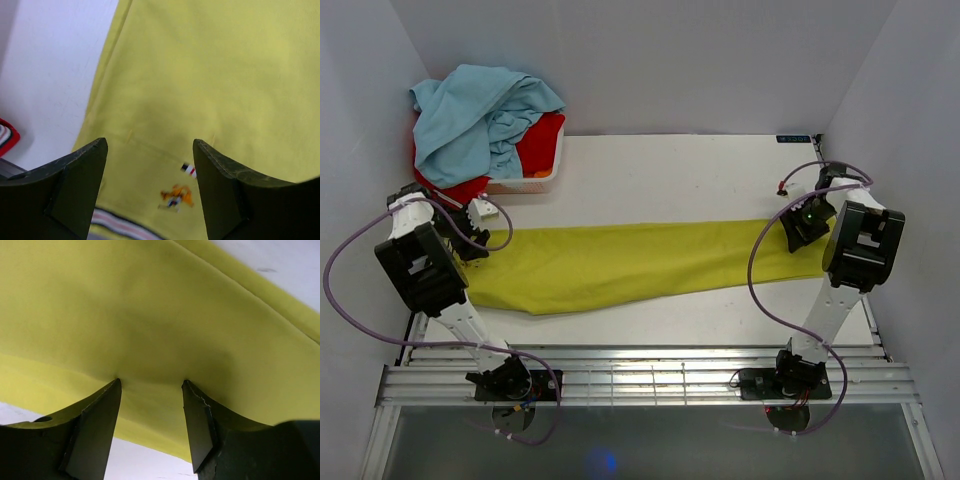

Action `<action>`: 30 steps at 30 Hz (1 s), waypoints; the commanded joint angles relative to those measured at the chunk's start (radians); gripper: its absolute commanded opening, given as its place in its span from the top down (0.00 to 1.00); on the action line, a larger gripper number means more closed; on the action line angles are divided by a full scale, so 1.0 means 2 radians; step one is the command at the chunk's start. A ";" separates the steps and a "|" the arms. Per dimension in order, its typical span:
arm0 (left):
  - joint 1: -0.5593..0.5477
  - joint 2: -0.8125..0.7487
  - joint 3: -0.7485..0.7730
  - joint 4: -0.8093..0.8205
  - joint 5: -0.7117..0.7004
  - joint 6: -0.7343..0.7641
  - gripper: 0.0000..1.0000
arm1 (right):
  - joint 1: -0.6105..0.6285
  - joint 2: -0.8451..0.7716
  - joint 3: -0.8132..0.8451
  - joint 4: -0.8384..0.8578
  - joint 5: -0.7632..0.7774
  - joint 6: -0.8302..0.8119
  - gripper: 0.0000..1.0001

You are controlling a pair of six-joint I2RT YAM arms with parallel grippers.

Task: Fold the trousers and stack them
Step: Fold the trousers

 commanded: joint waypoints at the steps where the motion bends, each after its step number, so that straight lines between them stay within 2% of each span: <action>1: -0.002 -0.065 0.010 -0.055 0.051 0.088 0.20 | -0.033 0.063 0.007 0.094 0.113 -0.028 0.40; 3: -0.004 -0.059 0.036 -0.055 0.071 0.075 0.21 | -0.034 0.058 0.013 0.099 0.106 -0.032 0.40; 7: -0.027 -0.017 0.096 -0.056 0.100 0.027 0.24 | -0.029 0.030 0.044 0.074 -0.010 -0.024 0.39; 10: -0.059 0.006 0.107 -0.040 0.090 0.009 0.26 | -0.016 -0.001 0.069 0.048 -0.080 -0.016 0.38; 11: -0.065 0.009 0.110 -0.029 0.094 -0.018 0.25 | -0.006 -0.006 0.075 0.037 -0.089 -0.017 0.38; 18: -0.129 0.060 0.138 -0.017 0.087 -0.040 0.22 | 0.034 -0.025 0.099 0.011 -0.123 0.018 0.39; 24: -0.148 0.087 0.129 -0.040 0.078 -0.021 0.23 | 0.053 -0.040 0.073 0.020 -0.127 0.034 0.39; 28: -0.148 0.091 0.120 -0.055 0.083 -0.011 0.27 | 0.056 -0.038 0.074 0.009 -0.130 0.034 0.39; 30: -0.148 0.090 0.114 -0.062 0.085 -0.009 0.36 | 0.058 -0.036 0.073 0.007 -0.131 0.034 0.39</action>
